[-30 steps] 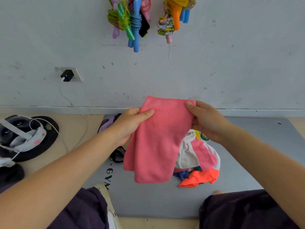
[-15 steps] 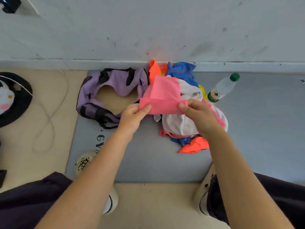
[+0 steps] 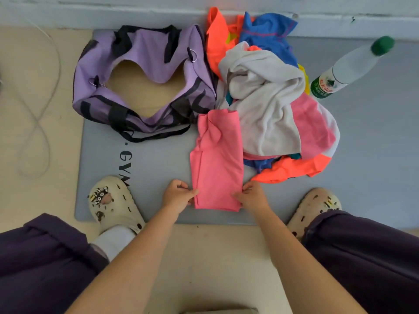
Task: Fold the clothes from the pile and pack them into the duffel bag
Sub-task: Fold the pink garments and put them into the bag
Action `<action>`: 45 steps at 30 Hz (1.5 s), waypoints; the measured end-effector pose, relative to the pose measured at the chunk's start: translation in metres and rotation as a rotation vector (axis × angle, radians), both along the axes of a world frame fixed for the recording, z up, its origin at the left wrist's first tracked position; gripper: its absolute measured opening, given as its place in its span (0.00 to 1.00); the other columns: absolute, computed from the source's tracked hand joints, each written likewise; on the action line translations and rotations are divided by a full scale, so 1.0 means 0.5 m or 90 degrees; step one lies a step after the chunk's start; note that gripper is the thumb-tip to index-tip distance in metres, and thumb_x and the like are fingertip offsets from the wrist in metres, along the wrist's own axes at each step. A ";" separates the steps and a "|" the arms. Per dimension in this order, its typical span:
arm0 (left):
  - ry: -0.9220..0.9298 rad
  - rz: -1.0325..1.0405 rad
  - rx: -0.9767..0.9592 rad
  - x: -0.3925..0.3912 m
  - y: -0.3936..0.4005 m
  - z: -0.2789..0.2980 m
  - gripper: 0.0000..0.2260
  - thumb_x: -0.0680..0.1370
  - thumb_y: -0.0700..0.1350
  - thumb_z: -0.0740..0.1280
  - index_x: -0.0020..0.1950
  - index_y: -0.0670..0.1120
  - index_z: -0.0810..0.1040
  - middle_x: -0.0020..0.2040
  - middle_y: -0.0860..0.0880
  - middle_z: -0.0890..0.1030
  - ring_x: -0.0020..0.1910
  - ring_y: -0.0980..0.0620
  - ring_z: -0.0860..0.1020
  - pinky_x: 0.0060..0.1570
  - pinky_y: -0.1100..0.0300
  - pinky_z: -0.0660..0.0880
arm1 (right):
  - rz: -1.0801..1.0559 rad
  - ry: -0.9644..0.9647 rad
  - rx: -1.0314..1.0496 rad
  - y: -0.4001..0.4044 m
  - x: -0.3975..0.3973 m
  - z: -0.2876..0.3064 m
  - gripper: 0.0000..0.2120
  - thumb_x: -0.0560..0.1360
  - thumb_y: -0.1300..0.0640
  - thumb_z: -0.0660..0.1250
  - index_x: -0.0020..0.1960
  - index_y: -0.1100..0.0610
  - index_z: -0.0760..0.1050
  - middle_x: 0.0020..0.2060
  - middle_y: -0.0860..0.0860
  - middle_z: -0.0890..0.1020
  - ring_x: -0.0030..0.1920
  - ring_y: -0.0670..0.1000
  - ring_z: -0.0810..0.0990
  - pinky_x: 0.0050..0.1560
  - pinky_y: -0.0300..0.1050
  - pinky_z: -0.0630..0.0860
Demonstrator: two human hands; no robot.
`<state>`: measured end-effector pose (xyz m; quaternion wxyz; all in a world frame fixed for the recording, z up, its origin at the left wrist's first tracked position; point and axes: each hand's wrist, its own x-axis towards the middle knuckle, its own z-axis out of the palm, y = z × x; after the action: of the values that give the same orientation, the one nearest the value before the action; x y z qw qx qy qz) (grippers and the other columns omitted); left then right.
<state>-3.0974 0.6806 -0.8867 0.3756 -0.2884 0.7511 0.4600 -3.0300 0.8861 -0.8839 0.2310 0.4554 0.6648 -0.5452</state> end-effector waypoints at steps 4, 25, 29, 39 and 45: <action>-0.114 -0.395 -0.046 -0.043 -0.042 0.013 0.13 0.67 0.40 0.80 0.37 0.45 0.75 0.31 0.48 0.81 0.29 0.49 0.80 0.34 0.56 0.79 | 0.292 -0.212 -0.210 0.020 0.005 0.016 0.10 0.73 0.61 0.74 0.39 0.61 0.73 0.32 0.59 0.80 0.25 0.52 0.81 0.29 0.45 0.81; 0.258 -0.026 -0.077 -0.208 0.053 -0.025 0.16 0.74 0.48 0.75 0.56 0.45 0.74 0.40 0.51 0.78 0.39 0.54 0.78 0.42 0.62 0.74 | 0.382 0.259 0.286 -0.023 -0.287 0.045 0.18 0.75 0.67 0.59 0.64 0.61 0.74 0.58 0.57 0.77 0.56 0.56 0.77 0.56 0.43 0.70; 0.202 0.018 0.036 -0.212 0.062 -0.032 0.14 0.74 0.44 0.75 0.57 0.42 0.79 0.44 0.45 0.83 0.37 0.54 0.79 0.45 0.61 0.78 | 0.363 0.261 0.299 -0.016 -0.285 0.036 0.11 0.77 0.62 0.64 0.58 0.59 0.79 0.49 0.52 0.77 0.43 0.48 0.73 0.44 0.33 0.65; 0.219 0.028 0.042 -0.231 0.074 -0.038 0.07 0.72 0.44 0.76 0.41 0.50 0.79 0.37 0.53 0.78 0.41 0.52 0.77 0.50 0.56 0.76 | 0.373 0.327 0.248 -0.004 -0.260 0.097 0.09 0.72 0.68 0.67 0.47 0.58 0.81 0.41 0.47 0.80 0.36 0.35 0.74 0.41 0.25 0.67; 0.263 -0.014 0.101 -0.216 0.056 0.020 0.03 0.73 0.43 0.76 0.42 0.47 0.83 0.42 0.48 0.84 0.41 0.55 0.79 0.48 0.57 0.76 | 0.392 0.315 0.167 0.000 -0.257 0.122 0.04 0.73 0.60 0.73 0.48 0.58 0.82 0.34 0.38 0.75 0.34 0.32 0.73 0.38 0.25 0.67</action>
<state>-3.2056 0.7088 -0.8765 0.2402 -0.1489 0.7768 0.5628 -3.1584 0.8860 -0.8227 0.1565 0.1163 0.8693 -0.4543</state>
